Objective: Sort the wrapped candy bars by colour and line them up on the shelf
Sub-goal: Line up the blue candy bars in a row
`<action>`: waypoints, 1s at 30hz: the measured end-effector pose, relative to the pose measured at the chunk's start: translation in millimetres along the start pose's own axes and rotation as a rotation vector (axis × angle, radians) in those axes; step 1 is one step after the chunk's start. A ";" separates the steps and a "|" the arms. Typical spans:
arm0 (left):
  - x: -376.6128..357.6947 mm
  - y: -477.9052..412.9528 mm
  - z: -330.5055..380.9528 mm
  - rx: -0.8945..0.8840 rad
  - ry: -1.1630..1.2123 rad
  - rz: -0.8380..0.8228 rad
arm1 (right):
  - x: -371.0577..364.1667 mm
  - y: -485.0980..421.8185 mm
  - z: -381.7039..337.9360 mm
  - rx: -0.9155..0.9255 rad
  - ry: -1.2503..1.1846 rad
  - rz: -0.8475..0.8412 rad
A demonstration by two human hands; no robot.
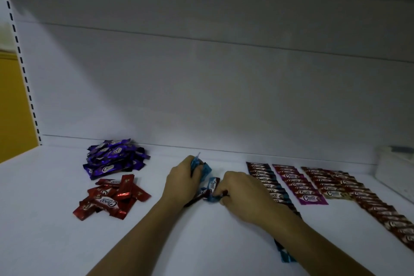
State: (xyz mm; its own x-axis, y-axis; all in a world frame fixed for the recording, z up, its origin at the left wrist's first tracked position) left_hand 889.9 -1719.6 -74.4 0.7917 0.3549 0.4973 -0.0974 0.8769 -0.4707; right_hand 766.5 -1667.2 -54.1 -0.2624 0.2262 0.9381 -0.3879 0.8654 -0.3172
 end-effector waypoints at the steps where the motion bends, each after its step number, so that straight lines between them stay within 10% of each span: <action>1: 1.4 -0.8 -3.2 0.036 0.069 0.013 | 0.7 -1.9 -2.3 0.022 0.010 -0.018; 12: 13.3 -4.8 -23.3 0.210 0.362 0.170 | -27.6 -28.8 -0.7 0.060 -0.169 -0.349; 22: 16.3 -6.7 -37.8 0.368 0.575 0.280 | -19.6 -21.4 -18.0 0.271 0.294 -0.052; 30: 0.4 -1.0 -22.5 0.405 0.685 0.202 | 6.6 -46.9 17.4 -0.394 -0.637 0.134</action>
State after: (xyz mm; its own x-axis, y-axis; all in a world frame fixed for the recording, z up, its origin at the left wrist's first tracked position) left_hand 903.9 -1727.7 -90.2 0.9154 0.3570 -0.1862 -0.3842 0.9128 -0.1384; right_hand 767.6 -1714.1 -35.5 -0.7908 0.1418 0.5954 -0.0044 0.9714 -0.2373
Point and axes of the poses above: each hand's wrist, its own y-axis away from the middle knuckle, its own x-axis out of the back of the hand, z = x × y, the point moved 9 cm from there along -y, towards the middle knuckle, and after that the axes turned 5 degrees about z, right-handed, at the moved point
